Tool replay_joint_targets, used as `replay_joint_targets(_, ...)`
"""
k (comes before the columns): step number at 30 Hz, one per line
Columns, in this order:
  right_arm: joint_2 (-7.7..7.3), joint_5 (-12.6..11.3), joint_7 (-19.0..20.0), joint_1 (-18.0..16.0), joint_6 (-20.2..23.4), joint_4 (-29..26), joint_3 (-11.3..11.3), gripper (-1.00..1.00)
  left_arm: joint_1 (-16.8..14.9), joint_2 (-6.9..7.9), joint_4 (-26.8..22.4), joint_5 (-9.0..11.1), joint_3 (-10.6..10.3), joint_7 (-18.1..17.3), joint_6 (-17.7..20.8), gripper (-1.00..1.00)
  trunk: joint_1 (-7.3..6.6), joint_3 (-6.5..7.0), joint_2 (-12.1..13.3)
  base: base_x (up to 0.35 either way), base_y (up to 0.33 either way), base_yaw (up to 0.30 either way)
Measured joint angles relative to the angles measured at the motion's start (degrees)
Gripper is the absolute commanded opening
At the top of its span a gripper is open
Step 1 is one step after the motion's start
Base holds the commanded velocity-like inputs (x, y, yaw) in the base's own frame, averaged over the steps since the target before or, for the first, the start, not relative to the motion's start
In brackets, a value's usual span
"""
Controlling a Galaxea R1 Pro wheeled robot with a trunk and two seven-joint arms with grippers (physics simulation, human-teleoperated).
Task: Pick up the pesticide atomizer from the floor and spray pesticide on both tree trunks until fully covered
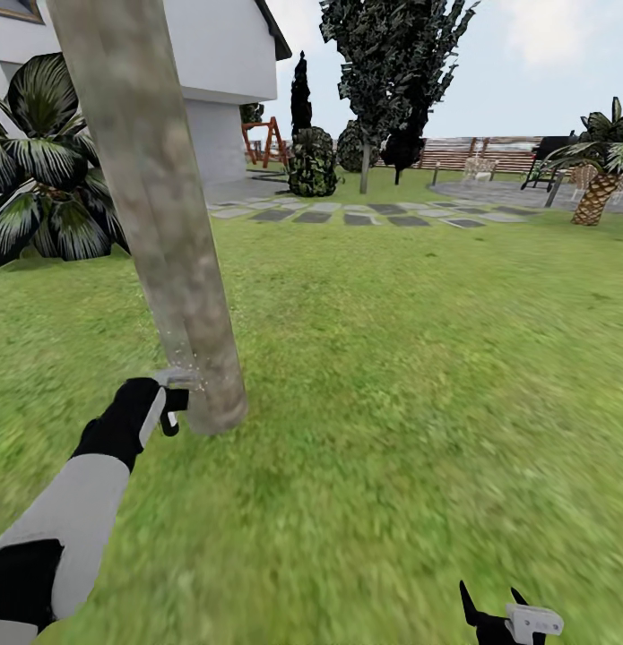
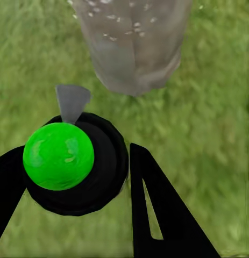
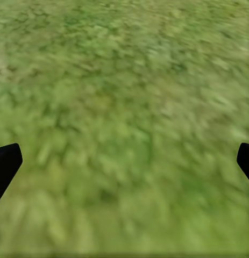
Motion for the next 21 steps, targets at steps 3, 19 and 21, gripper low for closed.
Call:
replay_joint_targets(3,0.00,0.07,0.01,0.00,0.00,0.00,0.01,1.00,-0.05,-0.39,-0.12,-0.15,-2.46,0.05,1.47,-1.00,0.00,0.00,0.00,0.082,0.012,0.000)
replay_joint_targets(19,0.00,0.09,0.01,0.00,0.00,0.00,0.00,1.00,-0.09,-2.20,-9.76,-0.34,-2.09,0.06,8.47,-1.00,0.00,0.00,0.00,0.000,0.059,0.000)
replay_joint_targets(21,0.00,0.09,0.01,0.00,0.00,0.00,0.00,1.00,-0.10,-0.61,-9.76,-0.60,-1.99,0.05,8.51,-1.00,0.00,0.00,0.00,-0.079,0.024,0.000)
